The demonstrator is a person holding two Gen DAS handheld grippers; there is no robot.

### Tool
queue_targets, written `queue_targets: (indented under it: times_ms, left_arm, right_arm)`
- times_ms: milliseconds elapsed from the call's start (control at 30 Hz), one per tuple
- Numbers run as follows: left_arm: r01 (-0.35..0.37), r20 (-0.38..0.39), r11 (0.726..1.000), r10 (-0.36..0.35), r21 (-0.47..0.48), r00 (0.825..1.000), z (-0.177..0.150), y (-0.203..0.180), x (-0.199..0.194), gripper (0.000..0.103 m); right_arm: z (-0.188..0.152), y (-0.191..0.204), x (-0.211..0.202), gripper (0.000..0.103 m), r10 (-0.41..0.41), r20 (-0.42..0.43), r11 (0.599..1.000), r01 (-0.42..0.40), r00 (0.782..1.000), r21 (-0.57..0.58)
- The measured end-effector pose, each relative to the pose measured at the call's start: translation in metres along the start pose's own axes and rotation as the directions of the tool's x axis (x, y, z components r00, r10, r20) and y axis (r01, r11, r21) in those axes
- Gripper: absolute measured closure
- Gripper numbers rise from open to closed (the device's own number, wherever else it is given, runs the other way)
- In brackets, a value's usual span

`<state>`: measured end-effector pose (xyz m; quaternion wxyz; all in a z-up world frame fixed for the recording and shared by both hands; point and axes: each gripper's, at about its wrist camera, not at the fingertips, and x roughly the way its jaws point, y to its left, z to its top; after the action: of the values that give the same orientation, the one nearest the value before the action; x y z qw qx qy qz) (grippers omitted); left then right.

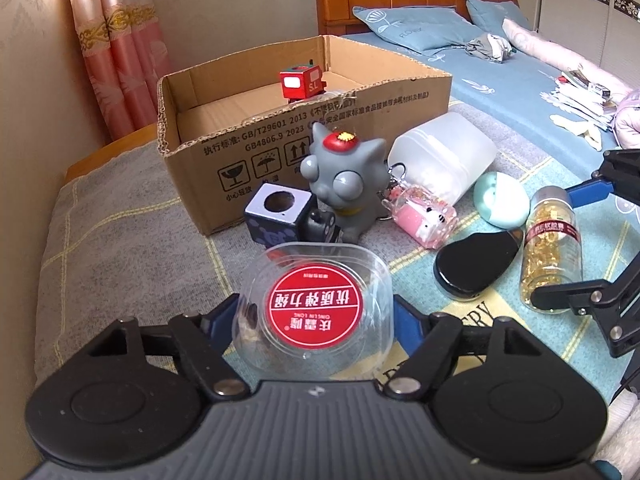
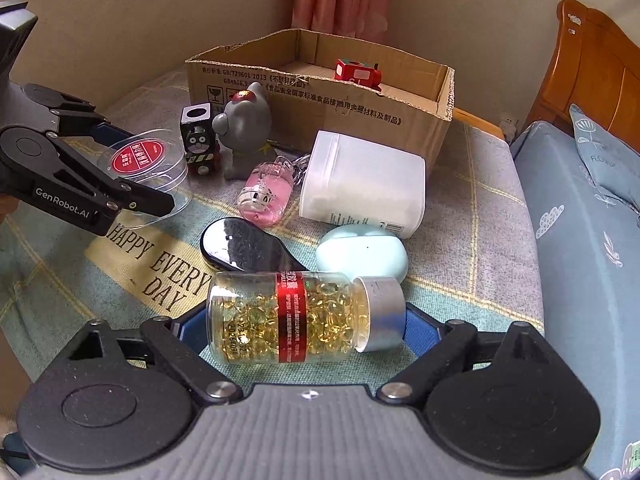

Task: Organize rigid objects
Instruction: 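Grasp red-lidded container with left gripper while right gripper approaches gold capsule bottle, then release the container into the box with left gripper while right gripper lifts the bottle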

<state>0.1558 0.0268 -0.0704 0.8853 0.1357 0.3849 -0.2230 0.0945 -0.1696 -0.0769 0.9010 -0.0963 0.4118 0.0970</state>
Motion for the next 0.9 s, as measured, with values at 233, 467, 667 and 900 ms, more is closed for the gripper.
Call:
queue_targets:
  times_ms: [233, 467, 667, 900]
  left_arm:
    - [0.003, -0.012, 1.0, -0.003, -0.005, 1.0, 0.001, -0.003, -0.007, 0.027]
    - [-0.012, -0.02, 1.0, 0.012, -0.01, 1.0, 0.008, -0.008, -0.028, 0.027]
    - [-0.04, 0.007, 0.999, 0.04, 0.003, 0.999, 0.026, -0.013, -0.049, 0.027]
    - [-0.087, 0.069, 0.996, 0.086, 0.019, 0.994, 0.07, -0.005, -0.06, 0.027]
  right_arm:
    - [0.001, 0.0, -0.002, 0.007, 0.034, -0.022, 0.999, -0.034, 0.999, -0.003]
    - [0.004, -0.003, -0.015, 0.007, 0.072, -0.019, 0.997, -0.072, 0.997, -0.02]
    - [0.013, -0.011, -0.032, 0.007, 0.1, 0.011, 0.995, -0.1, 0.995, -0.029]
    - [0.033, -0.019, -0.048, 0.007, 0.112, 0.073, 0.992, -0.108, 0.991, -0.062]
